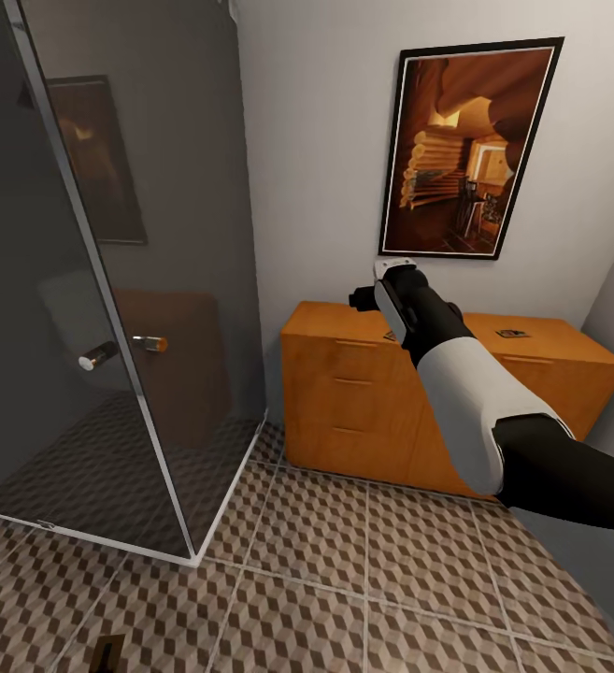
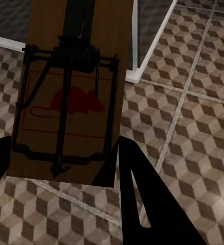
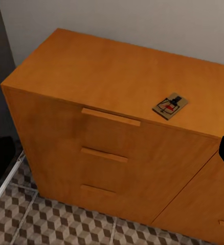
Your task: Take the four mousetraps from the cabinet in the bathroom and place them on the bathroom floor. Make sure all four end up on the same floor surface, and ensure that at least two of them are either under or directly next to the same bathroom sink.
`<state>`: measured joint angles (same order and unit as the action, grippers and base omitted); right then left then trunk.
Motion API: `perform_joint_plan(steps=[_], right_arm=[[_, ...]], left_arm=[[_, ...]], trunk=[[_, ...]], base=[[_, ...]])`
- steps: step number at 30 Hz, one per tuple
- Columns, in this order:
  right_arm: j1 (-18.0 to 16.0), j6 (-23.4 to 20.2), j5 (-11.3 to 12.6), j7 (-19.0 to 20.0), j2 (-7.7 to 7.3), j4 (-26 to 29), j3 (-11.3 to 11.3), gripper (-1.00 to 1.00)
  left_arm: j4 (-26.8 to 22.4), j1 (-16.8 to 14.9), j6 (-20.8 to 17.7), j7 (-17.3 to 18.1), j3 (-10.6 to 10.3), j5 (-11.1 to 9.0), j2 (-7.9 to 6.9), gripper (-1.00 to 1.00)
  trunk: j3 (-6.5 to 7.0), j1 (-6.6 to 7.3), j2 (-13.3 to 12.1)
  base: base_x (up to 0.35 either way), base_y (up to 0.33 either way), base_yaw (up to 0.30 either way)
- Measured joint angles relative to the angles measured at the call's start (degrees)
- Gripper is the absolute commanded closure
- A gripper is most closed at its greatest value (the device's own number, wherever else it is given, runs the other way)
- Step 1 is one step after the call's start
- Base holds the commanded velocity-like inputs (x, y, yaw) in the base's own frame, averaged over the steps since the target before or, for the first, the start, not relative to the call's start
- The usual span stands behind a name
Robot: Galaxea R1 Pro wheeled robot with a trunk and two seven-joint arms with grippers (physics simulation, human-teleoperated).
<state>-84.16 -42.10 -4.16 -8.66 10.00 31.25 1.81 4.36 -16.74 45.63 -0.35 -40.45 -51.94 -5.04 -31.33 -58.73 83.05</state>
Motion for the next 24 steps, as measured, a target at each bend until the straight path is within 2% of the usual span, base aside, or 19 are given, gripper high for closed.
perform_joint_plan(steps=[19, 24], right_arm=[[0.0, 0.09, -0.07, -0.02, 0.0, -0.79, -0.12, -1.0], [0.01, 0.06, 0.08, 0.06, 0.0, -0.85, -0.06, -1.0]], left_arm=[[0.0, 0.0, 0.01, 0.04, -0.01, 0.01, 0.08, 1.0], [0.01, -0.01, 0.02, 0.07, 0.0, 0.03, 0.43, 1.0]], trunk=[[0.0, 0.0, 0.0], [0.0, 0.0, 0.0]], base=[[0.0, 0.0, -0.001], [0.0, 0.0, -0.129]])
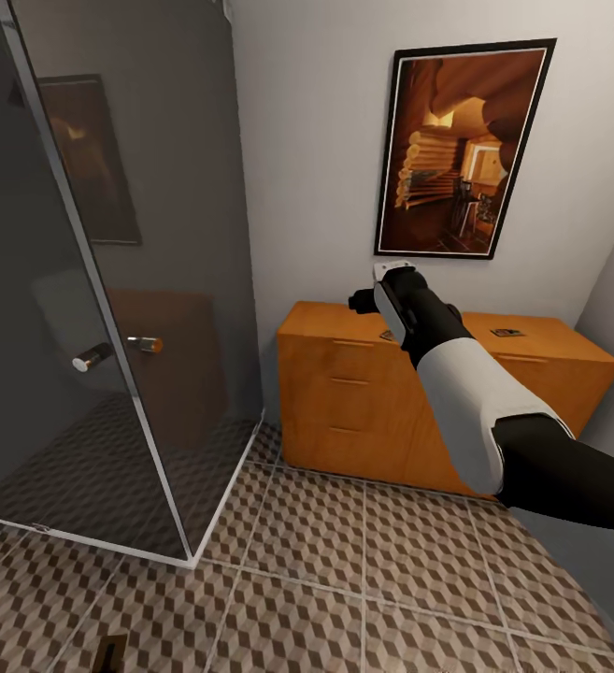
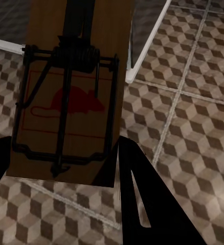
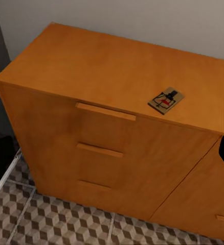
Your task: Take the four mousetraps from the cabinet in the bathroom and place them on the bathroom floor. Make sure all four end up on the same floor surface, and ensure that at least two of them are either under or directly next to the same bathroom sink.
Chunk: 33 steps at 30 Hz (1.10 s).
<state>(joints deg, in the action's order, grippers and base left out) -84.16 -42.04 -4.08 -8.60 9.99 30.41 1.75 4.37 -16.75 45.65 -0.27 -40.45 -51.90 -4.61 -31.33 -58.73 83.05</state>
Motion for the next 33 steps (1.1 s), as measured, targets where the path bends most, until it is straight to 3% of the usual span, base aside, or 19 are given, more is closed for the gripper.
perform_joint_plan(steps=[8, 25, 33], right_arm=[[0.0, 0.0, 0.09, 0.1, 0.0, -0.03, 0.03, -1.0], [0.0, 0.01, 0.17, -0.06, 0.0, 0.05, 0.03, -1.0], [0.0, 0.03, 0.01, -0.03, 0.0, -1.11, -0.05, -1.0]], left_arm=[[0.0, 0.0, -0.01, 0.02, -0.02, -0.01, 0.78, 1.0], [0.0, 0.0, 0.03, 0.07, -0.08, -0.02, -0.5, 1.0], [-0.01, 0.01, 0.03, 0.09, -0.17, 0.0, -0.15, 1.0]], trunk=[[0.0, 0.0, 0.0], [0.0, 0.0, 0.0], [0.0, 0.0, 0.0]], base=[[0.0, 0.0, -0.145], [0.0, 0.0, -0.272], [0.0, 0.0, -0.078]])
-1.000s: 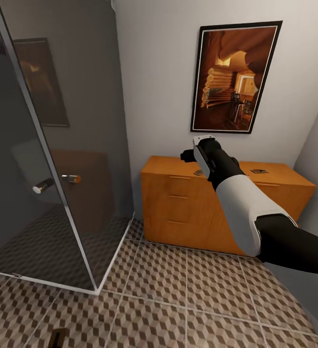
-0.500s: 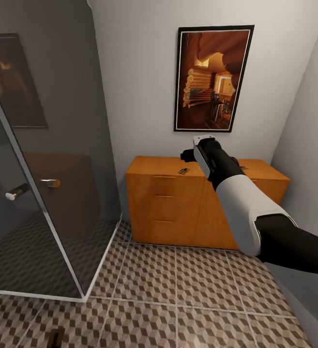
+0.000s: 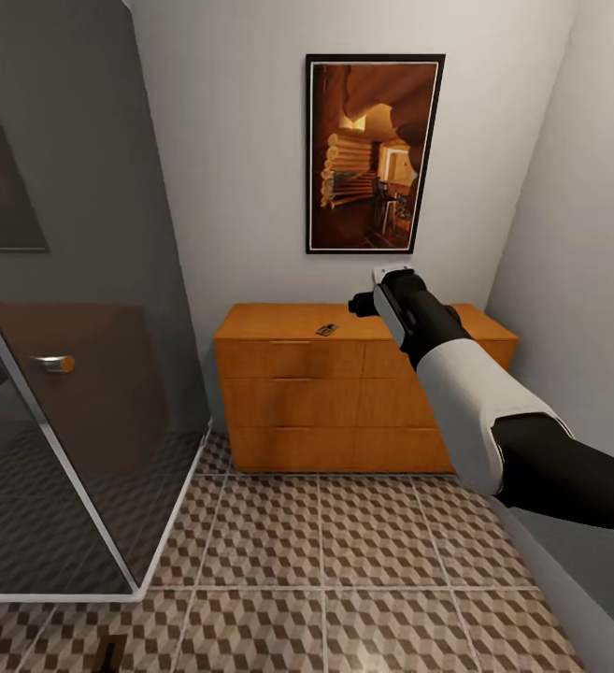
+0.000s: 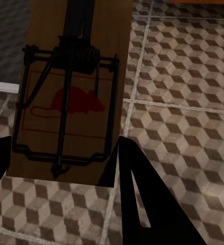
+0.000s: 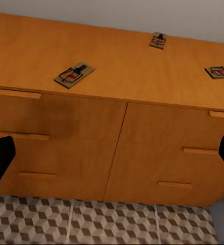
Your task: Take the four mousetraps from the cabinet in the bathroom and place them on the bathroom floor. Make sure all four end up on the same floor surface, and ensure that at least two of them are either under or directly next to the same bathroom sink.
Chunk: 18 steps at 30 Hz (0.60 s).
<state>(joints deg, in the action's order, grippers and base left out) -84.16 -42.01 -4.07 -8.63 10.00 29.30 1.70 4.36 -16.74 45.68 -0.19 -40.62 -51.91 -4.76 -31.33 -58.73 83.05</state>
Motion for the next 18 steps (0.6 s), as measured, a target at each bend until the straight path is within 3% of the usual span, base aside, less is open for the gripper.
perform_joint_plan(steps=[18], right_arm=[[-0.02, 2.37, -0.13, -0.16, 0.0, -2.26, 0.01, -1.0]], left_arm=[[0.0, 0.0, -0.06, -0.05, 0.0, -0.02, 0.02, 1.0]], trunk=[[0.0, 0.0, 0.0]], base=[[0.0, 0.0, -0.002]])
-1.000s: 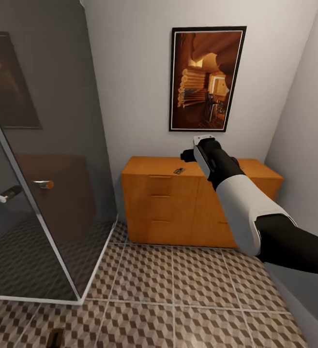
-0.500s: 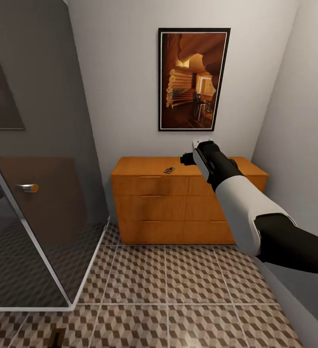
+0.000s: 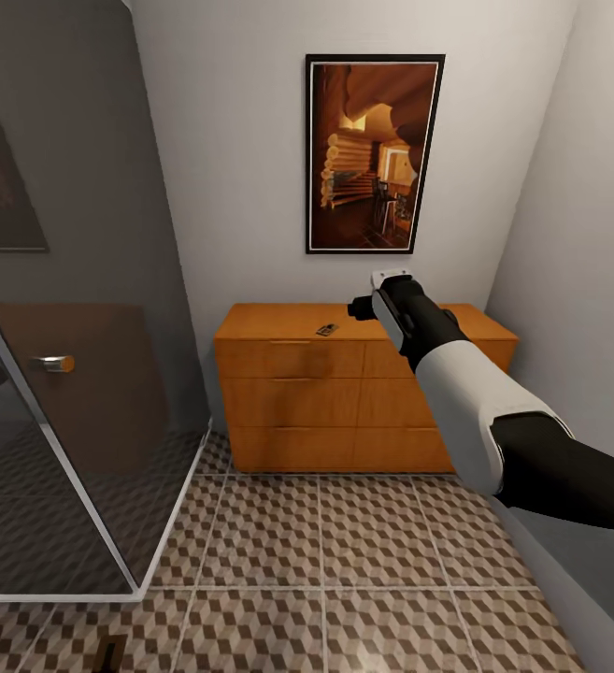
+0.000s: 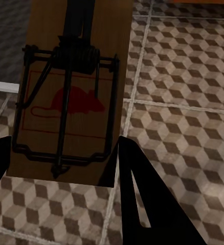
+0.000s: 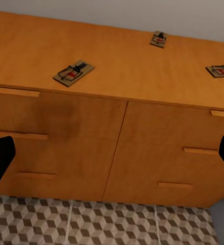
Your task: Take the four mousetraps from the cabinet in the bathroom and place them on the bathroom floor. Make sure all four end up on the same floor surface, and ensure that at least two of them are either under or directly next to the same bathroom sink.
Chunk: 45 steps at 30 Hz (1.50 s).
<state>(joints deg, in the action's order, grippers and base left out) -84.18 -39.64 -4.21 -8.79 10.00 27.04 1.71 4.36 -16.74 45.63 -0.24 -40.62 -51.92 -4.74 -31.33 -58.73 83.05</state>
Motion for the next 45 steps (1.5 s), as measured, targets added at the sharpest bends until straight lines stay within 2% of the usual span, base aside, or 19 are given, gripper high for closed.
perform_joint_plan(steps=[45], right_arm=[[0.01, 0.83, -0.01, -0.13, 0.0, -1.68, -0.01, -1.0]], left_arm=[[0.0, 0.0, 0.0, -0.02, 0.0, 0.0, 0.05, 1.0]], trunk=[[0.0, 0.0, 0.0]], base=[[0.0, 0.0, 0.0]])
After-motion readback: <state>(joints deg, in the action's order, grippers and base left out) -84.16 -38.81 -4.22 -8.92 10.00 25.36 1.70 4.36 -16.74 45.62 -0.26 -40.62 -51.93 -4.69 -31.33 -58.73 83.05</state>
